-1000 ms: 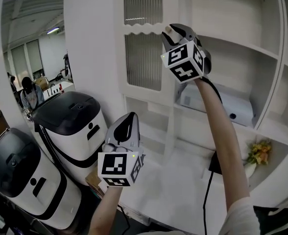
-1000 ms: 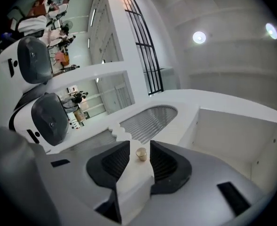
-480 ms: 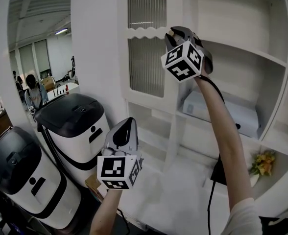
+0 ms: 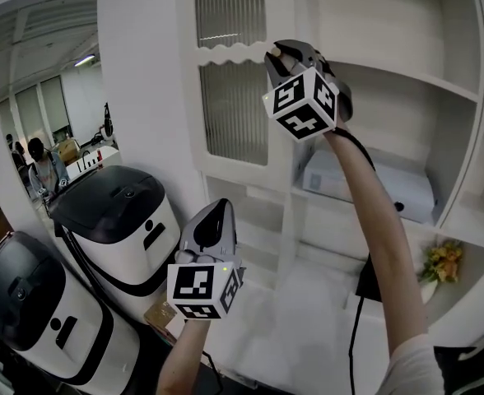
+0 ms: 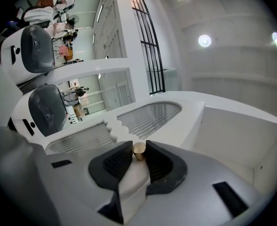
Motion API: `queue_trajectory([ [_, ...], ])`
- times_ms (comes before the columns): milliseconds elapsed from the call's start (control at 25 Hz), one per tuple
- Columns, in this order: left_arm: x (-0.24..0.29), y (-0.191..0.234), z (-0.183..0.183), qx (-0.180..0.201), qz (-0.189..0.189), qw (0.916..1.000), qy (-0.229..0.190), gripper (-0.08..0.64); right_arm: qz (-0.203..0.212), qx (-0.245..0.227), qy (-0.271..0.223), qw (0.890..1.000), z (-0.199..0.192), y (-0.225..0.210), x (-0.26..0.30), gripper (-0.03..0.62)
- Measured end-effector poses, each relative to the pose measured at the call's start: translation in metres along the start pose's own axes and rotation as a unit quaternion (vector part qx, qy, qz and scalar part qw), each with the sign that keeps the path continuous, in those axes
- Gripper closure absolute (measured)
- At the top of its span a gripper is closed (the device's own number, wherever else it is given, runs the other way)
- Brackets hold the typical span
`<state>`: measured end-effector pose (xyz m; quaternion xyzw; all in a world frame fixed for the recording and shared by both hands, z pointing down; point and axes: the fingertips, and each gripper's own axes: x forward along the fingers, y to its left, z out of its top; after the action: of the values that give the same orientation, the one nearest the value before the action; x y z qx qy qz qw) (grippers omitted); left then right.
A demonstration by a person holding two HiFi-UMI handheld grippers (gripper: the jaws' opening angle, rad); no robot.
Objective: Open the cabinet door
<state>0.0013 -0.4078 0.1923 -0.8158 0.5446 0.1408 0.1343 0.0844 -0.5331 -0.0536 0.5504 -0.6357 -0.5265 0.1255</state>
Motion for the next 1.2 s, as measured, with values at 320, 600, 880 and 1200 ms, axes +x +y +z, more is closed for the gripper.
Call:
queue_trajectory([
  [320, -0.004, 0.015, 0.0, -0.007, -0.007, 1.0, -0.002, 0.554, -0.001, 0.01, 0.005, 1.0, 0.0, -0.001, 0.0, 0.509],
  [600, -0.014, 0.031, 0.001, -0.004, 0.002, 1.0, -0.002, 0.554, -0.007, 0.023, -0.005, 1.0, 0.008, -0.001, -0.006, 0.509],
  [880, -0.021, 0.039, 0.001, -0.008, 0.003, 1.0, -0.002, 0.554, 0.002, 0.037, -0.023, 0.999, 0.029, 0.005, -0.017, 0.509],
  [1200, -0.024, 0.038, 0.008, -0.008, 0.002, 0.9999, -0.009, 0.554, 0.041, 0.044, -0.05, 0.997, 0.042, 0.008, -0.023, 0.509],
])
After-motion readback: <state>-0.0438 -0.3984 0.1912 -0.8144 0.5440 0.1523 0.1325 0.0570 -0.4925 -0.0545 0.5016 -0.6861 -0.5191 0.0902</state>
